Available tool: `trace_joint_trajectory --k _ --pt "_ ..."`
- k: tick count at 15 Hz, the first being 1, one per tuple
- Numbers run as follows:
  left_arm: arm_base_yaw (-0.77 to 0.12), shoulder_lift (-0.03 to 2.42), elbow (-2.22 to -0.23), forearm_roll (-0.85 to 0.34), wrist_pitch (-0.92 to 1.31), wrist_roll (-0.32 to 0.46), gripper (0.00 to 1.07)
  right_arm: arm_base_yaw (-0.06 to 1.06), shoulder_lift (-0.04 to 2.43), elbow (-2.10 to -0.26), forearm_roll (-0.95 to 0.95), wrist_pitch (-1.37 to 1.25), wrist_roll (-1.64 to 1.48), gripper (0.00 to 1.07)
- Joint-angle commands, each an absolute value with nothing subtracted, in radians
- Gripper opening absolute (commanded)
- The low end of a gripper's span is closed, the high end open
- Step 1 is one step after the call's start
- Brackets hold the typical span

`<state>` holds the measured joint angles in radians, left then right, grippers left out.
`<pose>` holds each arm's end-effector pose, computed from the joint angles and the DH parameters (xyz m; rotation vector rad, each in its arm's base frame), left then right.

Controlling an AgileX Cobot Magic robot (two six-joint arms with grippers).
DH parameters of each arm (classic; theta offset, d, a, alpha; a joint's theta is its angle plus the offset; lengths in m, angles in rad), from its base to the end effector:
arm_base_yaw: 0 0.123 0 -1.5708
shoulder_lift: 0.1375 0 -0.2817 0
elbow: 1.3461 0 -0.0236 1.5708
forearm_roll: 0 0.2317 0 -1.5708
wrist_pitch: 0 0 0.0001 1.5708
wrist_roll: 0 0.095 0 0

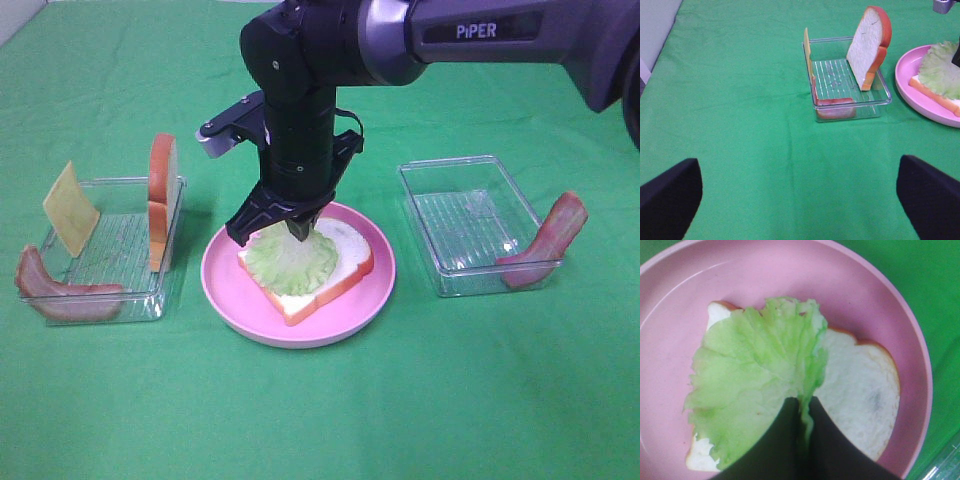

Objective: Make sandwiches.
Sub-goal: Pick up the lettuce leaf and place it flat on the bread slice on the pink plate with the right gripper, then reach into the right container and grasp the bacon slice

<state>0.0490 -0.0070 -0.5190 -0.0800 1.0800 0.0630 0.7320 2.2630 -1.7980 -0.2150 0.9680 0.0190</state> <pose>-0.0184 -0.0076 0.2697 0.0201 2.0350 -0.0252 0.3486 0.2908 0.1587 -1.1339 2.6260 -0.1363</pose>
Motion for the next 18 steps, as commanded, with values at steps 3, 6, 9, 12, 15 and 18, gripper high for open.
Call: trace_joint_trajectory --k 3,6,9,12,15,18 --pt "0.054 -0.009 -0.518 -0.085 1.079 0.063 1.0 0.733 2.265 -1.796 -0.224 0.968 0.033 0.32" --pt "0.054 -0.009 -0.518 -0.085 1.079 0.063 1.0 0.733 2.265 -1.796 -0.24 0.968 0.032 0.94" --pt "0.054 -0.009 -0.518 -0.085 1.079 0.063 1.0 0.733 2.265 -1.796 -0.295 0.993 0.045 0.97" --pt "0.054 -0.009 -0.518 -0.085 1.079 0.063 1.0 0.733 2.251 -1.796 -0.312 1.017 0.057 0.97" --pt "0.054 -0.009 -0.518 -0.085 1.079 0.063 1.0 0.733 2.176 -1.797 -0.388 1.069 0.059 0.97" --pt "0.054 -0.009 -0.518 -0.085 1.079 0.063 1.0 0.714 2.111 -1.797 -0.438 1.096 0.086 0.97"
